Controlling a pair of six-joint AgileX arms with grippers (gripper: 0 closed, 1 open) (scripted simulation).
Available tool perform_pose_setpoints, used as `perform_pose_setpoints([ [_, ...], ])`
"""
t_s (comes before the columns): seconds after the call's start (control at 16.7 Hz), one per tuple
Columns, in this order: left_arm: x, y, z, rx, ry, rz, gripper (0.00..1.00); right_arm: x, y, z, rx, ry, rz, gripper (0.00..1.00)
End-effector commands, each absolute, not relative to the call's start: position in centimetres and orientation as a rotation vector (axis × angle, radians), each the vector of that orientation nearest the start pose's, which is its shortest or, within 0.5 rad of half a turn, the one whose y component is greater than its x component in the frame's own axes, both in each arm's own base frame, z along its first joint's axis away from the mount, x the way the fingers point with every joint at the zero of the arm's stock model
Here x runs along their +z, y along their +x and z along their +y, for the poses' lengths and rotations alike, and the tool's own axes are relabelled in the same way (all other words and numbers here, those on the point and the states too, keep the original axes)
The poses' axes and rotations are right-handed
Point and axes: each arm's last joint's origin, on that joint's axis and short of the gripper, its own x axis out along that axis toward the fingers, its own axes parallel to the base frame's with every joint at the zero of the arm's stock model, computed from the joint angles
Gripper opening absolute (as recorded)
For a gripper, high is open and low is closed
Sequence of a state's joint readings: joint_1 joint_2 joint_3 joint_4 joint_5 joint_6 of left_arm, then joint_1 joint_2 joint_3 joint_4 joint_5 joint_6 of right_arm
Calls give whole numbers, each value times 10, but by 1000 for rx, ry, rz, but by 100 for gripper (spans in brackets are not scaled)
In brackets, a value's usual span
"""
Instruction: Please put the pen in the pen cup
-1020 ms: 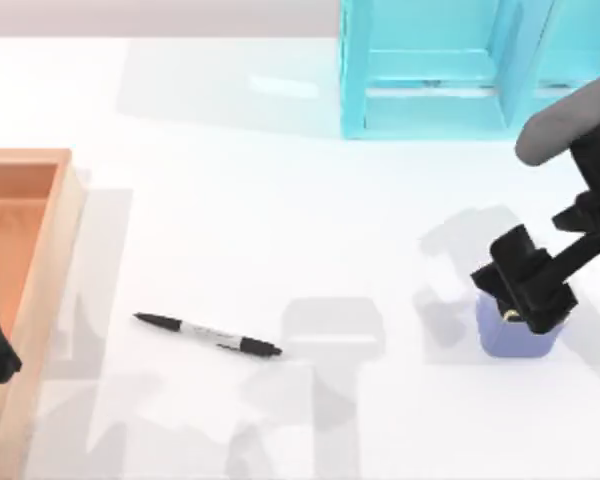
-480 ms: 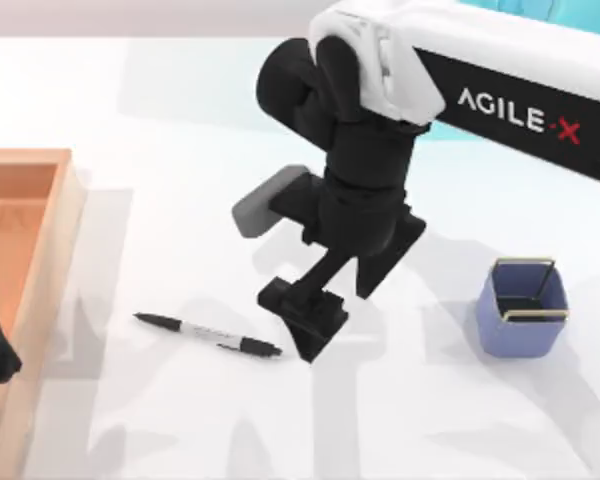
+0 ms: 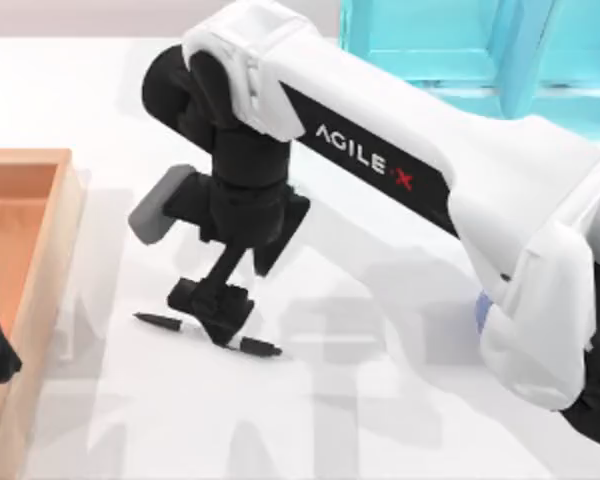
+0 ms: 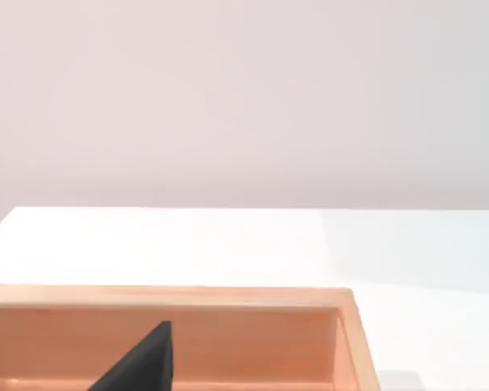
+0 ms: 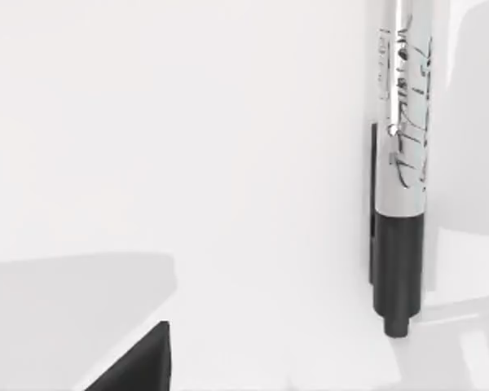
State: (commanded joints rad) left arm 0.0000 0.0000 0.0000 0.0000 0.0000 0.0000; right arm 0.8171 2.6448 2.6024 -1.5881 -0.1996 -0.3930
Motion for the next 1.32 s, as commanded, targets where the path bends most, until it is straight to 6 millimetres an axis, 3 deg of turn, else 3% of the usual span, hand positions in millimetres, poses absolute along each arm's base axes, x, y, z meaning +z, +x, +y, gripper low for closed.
perform_pose_setpoints([
  [0.24, 160, 106, -1, 0, 0, 0, 100, 182, 336, 383, 1134, -826, 1361, 100],
  [0.72, 160, 106, -1, 0, 0, 0, 100, 181, 338, 383, 1132, -823, 1352, 100],
  [0.9, 160, 106, -1, 0, 0, 0, 100, 161, 337, 389, 1135, -826, 1348, 100],
  [1.14, 160, 106, -1, 0, 0, 0, 100, 112, 331, 395, 1134, -828, 1359, 100],
  [1.32, 160, 106, -1, 0, 0, 0, 100, 89, 325, 397, 1134, -827, 1355, 100],
])
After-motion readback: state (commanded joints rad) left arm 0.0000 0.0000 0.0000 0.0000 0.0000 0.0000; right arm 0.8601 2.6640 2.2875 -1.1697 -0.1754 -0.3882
